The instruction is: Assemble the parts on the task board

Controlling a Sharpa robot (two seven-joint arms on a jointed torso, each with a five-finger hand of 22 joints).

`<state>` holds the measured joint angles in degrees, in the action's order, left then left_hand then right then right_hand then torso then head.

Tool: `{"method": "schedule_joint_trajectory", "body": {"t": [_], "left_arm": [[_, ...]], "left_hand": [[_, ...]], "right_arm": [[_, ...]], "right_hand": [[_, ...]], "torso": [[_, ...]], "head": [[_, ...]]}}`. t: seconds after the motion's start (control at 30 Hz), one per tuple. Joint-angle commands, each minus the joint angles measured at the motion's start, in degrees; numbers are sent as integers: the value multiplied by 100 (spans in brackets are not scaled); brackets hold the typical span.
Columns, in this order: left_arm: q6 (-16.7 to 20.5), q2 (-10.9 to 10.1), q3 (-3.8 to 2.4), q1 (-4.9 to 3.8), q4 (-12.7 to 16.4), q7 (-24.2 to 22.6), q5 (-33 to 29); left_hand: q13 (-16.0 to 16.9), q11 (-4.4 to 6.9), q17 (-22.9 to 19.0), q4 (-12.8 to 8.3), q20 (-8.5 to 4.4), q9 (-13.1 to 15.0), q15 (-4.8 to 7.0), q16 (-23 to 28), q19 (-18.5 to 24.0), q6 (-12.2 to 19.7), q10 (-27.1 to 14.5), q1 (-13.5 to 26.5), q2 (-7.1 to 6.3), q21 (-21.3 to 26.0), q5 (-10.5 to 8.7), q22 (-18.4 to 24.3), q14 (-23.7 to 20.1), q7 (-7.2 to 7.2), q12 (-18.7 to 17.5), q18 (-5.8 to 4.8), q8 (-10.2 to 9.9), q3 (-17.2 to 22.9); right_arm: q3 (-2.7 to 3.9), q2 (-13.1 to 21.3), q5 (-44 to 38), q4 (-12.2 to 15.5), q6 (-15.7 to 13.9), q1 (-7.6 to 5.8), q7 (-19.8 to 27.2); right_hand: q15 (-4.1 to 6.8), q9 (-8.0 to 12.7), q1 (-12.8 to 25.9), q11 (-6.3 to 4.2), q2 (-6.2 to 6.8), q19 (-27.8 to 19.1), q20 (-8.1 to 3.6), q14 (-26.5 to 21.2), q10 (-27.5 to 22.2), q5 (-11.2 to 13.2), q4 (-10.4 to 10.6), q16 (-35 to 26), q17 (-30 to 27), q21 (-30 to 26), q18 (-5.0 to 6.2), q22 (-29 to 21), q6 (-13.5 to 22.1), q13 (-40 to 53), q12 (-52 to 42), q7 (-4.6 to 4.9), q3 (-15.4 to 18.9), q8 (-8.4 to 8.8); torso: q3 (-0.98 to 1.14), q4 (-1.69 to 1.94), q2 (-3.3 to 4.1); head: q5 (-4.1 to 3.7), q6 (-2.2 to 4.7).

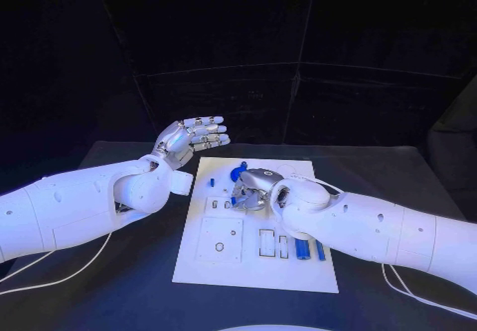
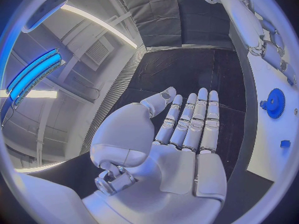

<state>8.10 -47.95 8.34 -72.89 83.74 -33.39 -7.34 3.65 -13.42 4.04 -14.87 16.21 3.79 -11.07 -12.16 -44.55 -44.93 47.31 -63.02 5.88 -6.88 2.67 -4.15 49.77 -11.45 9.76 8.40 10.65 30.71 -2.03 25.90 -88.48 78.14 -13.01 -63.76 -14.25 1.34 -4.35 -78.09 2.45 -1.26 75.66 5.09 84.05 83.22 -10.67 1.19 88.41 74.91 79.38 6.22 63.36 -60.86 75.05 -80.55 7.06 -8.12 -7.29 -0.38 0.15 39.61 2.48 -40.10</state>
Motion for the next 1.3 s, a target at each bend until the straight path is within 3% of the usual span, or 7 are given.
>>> {"method": "schedule_joint_trajectory", "body": {"t": [0.03,0.73,0.87,1.03,1.3], "left_arm": [[-76,11,-6,-12,4,-26,14],[-93,23,-6,-11,-15,-21,14],[-95,25,-6,-11,-18,-18,14],[-97,25,-6,-11,-21,-16,14],[-102,30,-6,-10,-26,-13,14]], "left_hand": [[-4,-2,-8,11,7,-2,6,-19,-33,40,12,54,-24,33,16,9,21,-512,18,103,31,38],[-4,-2,-8,11,7,-2,6,-19,-33,40,12,54,-24,33,16,9,21,-512,18,103,31,38],[-4,-2,-8,11,7,-2,6,-19,-33,40,12,54,-24,33,16,9,21,-512,18,103,31,38],[-4,-2,-8,11,7,-2,6,-19,-33,40,12,54,-24,33,16,9,21,-512,18,103,31,38],[-4,-2,-8,11,7,-2,6,-19,-33,40,12,54,-24,33,16,9,21,-512,18,103,31,38]], "right_arm": [[0,-21,-86,-5,144,-2,-30],[-2,-12,-177,-40,378,7,-108],[-2,-13,-188,-38,404,7,-121],[-2,-15,-192,-33,380,7,-117],[-3,-16,-194,-16,234,7,-112]], "right_hand": [[24,-7,46,-5,-5,-7,-35,517,27,-29,0,16,1140,18,-113,-1,2,470,-8,17,-28,-3],[-24,36,131,58,98,-40,-2,506,-97,-32,-2,-3,1097,-12,-105,-57,173,320,153,95,-39,140],[-52,47,202,93,187,-53,22,505,-132,-56,8,-4,1096,-24,-103,-76,264,285,194,133,-5,201],[-73,47,261,115,254,-56,43,504,-143,-87,19,-6,1093,-29,-101,-81,323,278,204,155,30,238],[-79,33,287,115,234,-40,53,507,-119,-86,37,-1,1106,-19,-105,-53,289,310,173,150,24,221]], "torso": [[-2,0,0],[-1,-2,-1],[-5,0,-1],[-3,-7,-3],[0,-4,-2]], "head": [[5,-9],[8,-43],[9,-49],[15,-50],[13,-48]]}}
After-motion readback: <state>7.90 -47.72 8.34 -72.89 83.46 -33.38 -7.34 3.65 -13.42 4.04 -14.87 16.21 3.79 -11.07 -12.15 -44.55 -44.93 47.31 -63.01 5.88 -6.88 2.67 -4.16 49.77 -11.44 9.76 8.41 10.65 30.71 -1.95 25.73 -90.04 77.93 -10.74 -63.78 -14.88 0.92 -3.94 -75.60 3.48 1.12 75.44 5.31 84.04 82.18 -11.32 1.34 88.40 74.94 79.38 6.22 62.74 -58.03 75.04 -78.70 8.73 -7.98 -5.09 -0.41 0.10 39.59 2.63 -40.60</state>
